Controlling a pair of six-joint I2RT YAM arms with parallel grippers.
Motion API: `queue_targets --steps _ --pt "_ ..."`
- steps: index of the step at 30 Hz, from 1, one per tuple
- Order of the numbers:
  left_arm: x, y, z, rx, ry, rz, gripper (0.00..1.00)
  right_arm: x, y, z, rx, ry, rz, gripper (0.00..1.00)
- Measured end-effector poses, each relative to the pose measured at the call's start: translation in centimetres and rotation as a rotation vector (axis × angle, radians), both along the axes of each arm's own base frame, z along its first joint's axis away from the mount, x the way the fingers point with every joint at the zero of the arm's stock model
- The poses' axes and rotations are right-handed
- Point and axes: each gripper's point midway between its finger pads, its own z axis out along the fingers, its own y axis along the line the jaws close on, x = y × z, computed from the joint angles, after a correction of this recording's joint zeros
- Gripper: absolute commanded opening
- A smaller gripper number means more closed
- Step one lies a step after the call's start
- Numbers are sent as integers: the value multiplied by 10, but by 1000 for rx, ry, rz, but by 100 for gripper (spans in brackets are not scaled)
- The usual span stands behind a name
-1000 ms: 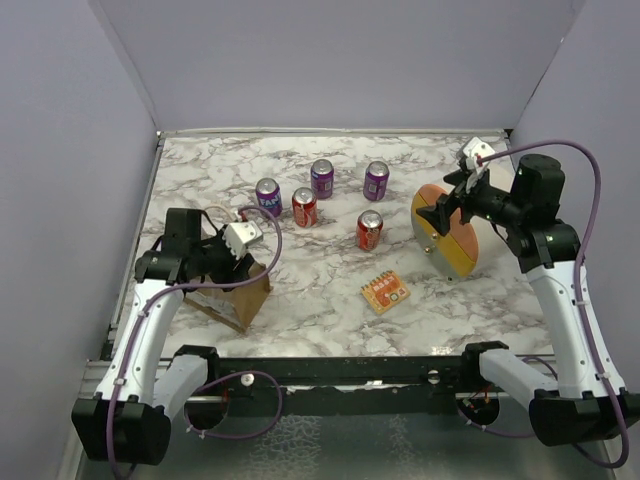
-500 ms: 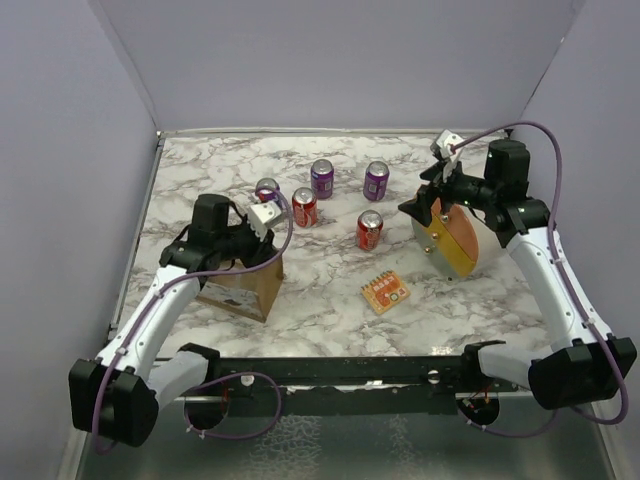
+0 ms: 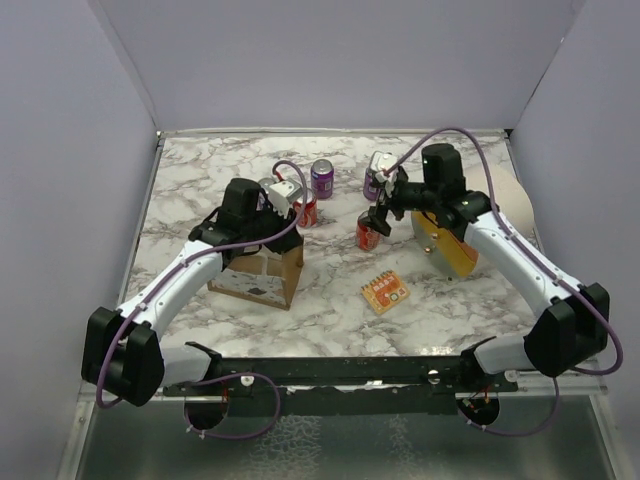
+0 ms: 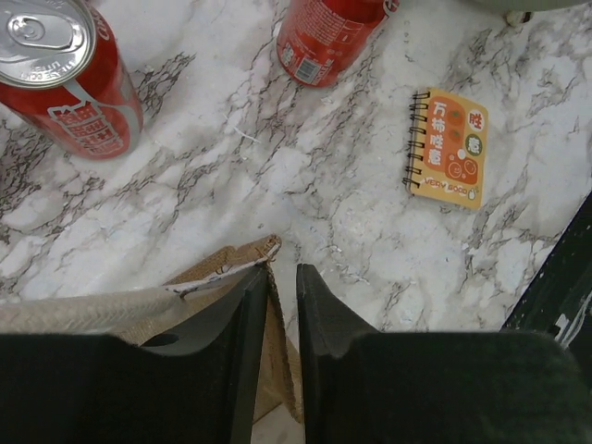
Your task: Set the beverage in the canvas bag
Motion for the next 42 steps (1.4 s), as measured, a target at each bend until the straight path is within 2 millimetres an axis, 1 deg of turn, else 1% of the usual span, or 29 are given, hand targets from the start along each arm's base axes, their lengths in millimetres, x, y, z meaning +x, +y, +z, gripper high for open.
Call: queue_targets --steps 3,6,8,10,12,15,16,17,18,20,23,25,28,33,36,39,42 --pt "-3 -7 0 -12 12 -10 38 9 9 -25 -51 23 0 100" --pt "-7 -12 -1 -18 27 -26 50 21 8 -51 -102 60 -35 100" --pt "-9 -13 -1 -21 30 -42 60 30 5 -72 -145 98 -70 100" --pt "-13 -15 1 -25 30 -68 75 40 3 -88 -182 131 -107 99" --pt "-14 -17 7 -32 20 -94 86 46 1 -97 -208 159 -131 100" --pt "-17 -19 24 -41 -16 -137 93 54 -2 -106 -245 193 -163 100" --pt "-17 -18 31 -35 -49 -158 94 56 -3 -107 -254 198 -171 100" --pt "-17 -18 31 -35 -49 -158 95 58 -5 -107 -266 204 -182 100" --pt "-20 -18 50 -43 -91 -174 96 59 -6 -108 -274 208 -189 100" --pt "-24 -16 65 -40 -138 -198 96 61 -8 -109 -295 220 -202 100" --pt "-31 -12 89 -34 -215 -235 97 58 -11 -113 -320 250 -202 100" --pt "-34 -9 99 -29 -248 -245 96 57 -11 -115 -328 264 -200 100" --pt "-37 -2 107 -20 -276 -240 96 56 -11 -118 -336 275 -198 100" --pt "-28 28 121 -1 -308 -139 96 49 -12 -138 -369 338 -184 96" --pt "-20 49 134 7 -348 -59 97 46 -12 -147 -384 363 -179 92" --pt "-12 67 142 23 -375 19 96 44 -12 -149 -384 369 -175 82" --pt "1 95 143 62 -380 153 96 43 -11 -149 -377 374 -166 69"
